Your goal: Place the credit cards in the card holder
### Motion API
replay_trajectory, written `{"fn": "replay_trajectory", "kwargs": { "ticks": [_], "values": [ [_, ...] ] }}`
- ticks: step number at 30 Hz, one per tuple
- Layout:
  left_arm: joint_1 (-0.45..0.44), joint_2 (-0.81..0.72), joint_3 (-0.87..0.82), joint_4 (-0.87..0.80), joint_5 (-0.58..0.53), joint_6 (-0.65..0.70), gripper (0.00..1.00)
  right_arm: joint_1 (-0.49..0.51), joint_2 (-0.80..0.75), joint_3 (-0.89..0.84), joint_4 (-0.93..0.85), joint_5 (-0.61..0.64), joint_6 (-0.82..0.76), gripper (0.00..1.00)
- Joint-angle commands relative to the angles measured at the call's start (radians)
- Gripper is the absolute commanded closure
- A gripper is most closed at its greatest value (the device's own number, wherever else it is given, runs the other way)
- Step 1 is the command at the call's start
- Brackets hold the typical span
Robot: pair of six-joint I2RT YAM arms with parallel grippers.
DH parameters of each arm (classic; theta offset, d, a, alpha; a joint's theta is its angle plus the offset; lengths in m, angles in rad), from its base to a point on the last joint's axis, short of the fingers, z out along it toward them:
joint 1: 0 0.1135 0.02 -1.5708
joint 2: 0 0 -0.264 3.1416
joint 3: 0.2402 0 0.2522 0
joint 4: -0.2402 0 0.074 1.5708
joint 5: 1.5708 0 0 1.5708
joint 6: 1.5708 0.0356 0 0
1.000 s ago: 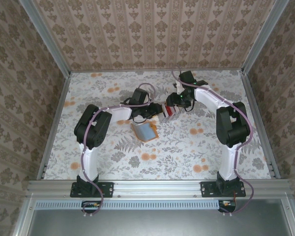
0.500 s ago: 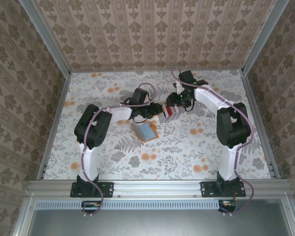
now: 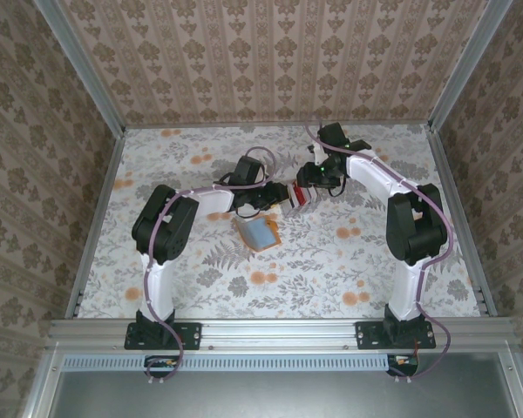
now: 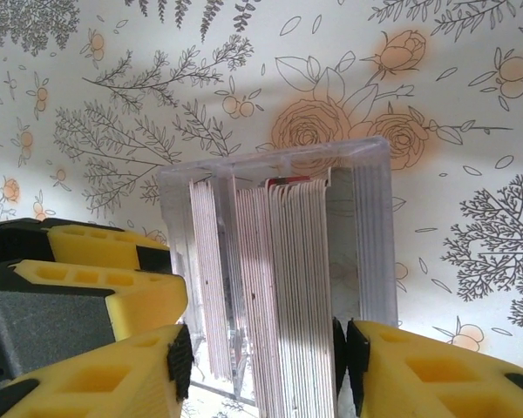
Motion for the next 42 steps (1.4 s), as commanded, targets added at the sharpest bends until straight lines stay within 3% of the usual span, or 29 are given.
{"fn": "replay_trajectory", "kwargs": {
  "ticks": [1,11,33,42],
  "values": [
    [-0.01,0.022,0.024,0.004,0.023,0.001,0.63,0.007,-0.031,0.008,-0.027,-0.006,-0.012,0.55],
    [-0.01,0.027,0.04,-0.01,0.024,0.006,0.63,-0.005,-0.034,0.002,-0.024,-0.003,-0.012,0.76],
    [-0.01,0.026,0.049,-0.025,0.025,0.013,0.63,-0.028,-0.089,0.004,-0.045,0.027,-0.028,0.98],
    [-0.008,-0.01,0.067,-0.068,0.024,0.041,0.62,-0.042,-0.163,-0.002,-0.052,0.062,-0.044,0.99]
  ]
}}
